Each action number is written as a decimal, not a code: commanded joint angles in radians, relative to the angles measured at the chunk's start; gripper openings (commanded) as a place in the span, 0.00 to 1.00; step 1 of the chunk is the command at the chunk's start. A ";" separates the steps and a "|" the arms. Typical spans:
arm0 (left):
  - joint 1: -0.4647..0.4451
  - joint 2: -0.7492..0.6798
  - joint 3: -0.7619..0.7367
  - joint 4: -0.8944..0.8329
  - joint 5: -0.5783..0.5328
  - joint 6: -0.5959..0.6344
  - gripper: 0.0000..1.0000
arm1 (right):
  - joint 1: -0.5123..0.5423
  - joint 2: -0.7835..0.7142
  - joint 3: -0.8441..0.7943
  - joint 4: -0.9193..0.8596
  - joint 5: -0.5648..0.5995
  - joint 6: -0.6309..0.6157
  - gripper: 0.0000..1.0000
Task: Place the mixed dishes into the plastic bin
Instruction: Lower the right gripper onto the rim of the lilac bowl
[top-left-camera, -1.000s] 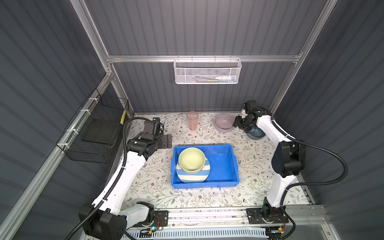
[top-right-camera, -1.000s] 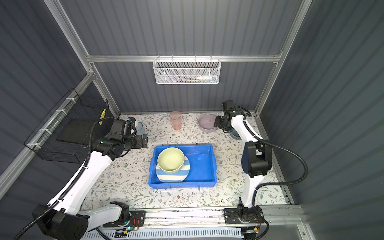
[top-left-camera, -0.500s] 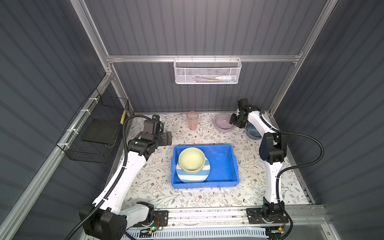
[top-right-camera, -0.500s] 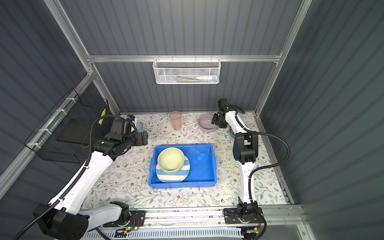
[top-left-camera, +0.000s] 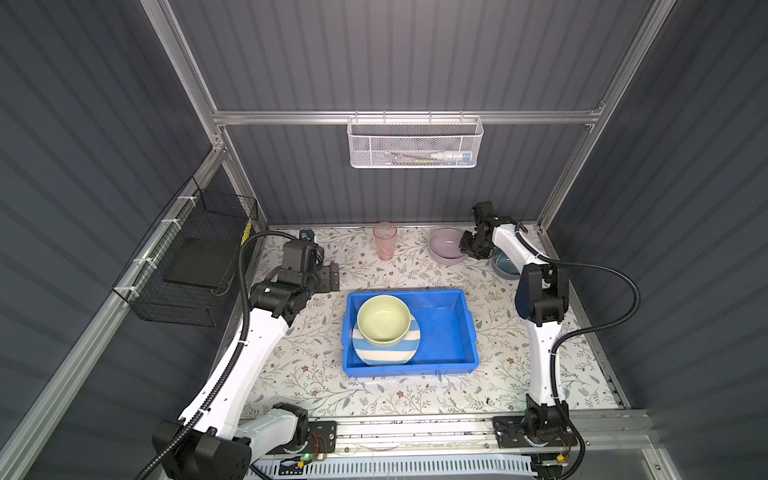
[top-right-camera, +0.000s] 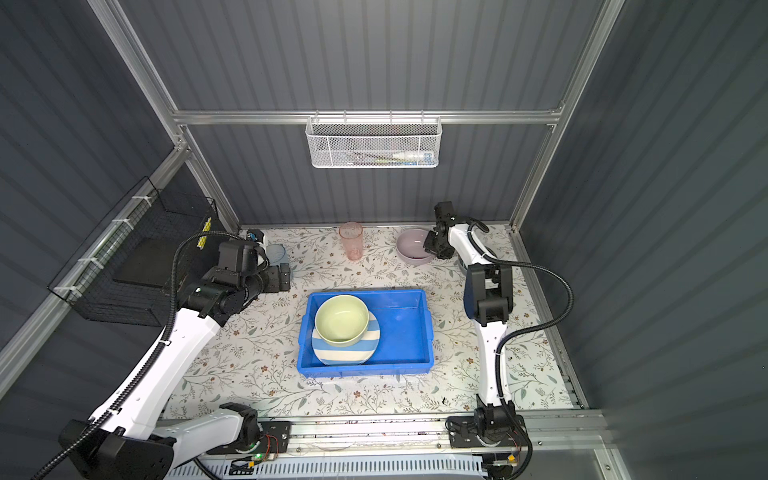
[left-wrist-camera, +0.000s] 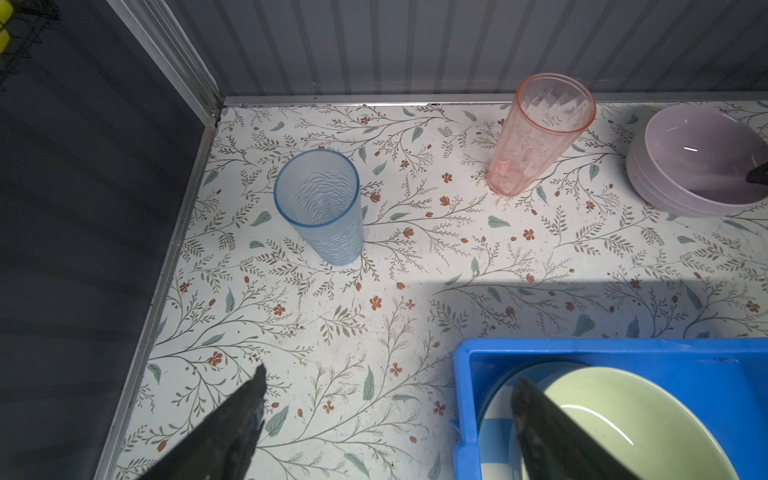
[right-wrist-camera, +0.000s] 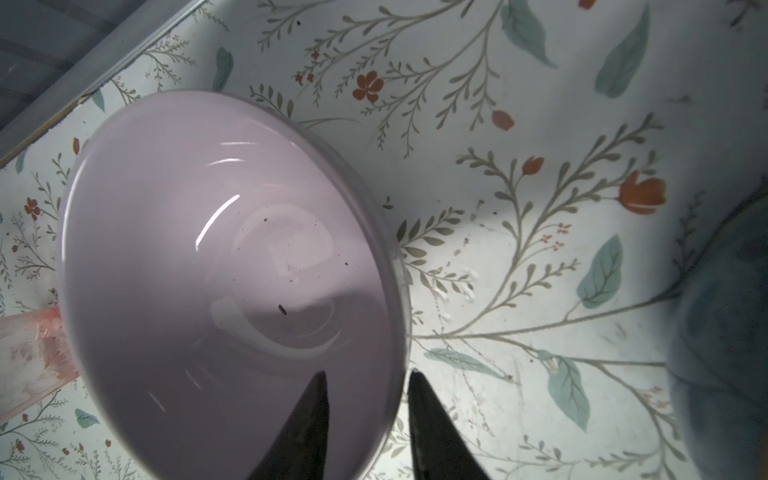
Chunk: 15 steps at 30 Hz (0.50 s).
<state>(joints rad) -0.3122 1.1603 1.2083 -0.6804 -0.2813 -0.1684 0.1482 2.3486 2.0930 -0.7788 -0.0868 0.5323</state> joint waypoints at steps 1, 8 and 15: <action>0.007 -0.011 0.005 -0.029 -0.037 -0.014 0.93 | -0.004 0.024 0.006 0.000 -0.013 0.012 0.30; 0.007 -0.011 0.001 -0.033 -0.033 -0.017 0.93 | -0.004 0.051 0.007 -0.005 -0.014 0.006 0.26; 0.007 -0.019 0.004 -0.042 -0.039 -0.011 0.93 | -0.004 0.070 0.009 -0.002 -0.018 0.011 0.21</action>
<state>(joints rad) -0.3122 1.1603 1.2083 -0.6952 -0.3027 -0.1719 0.1417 2.3947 2.0930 -0.7620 -0.0898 0.5426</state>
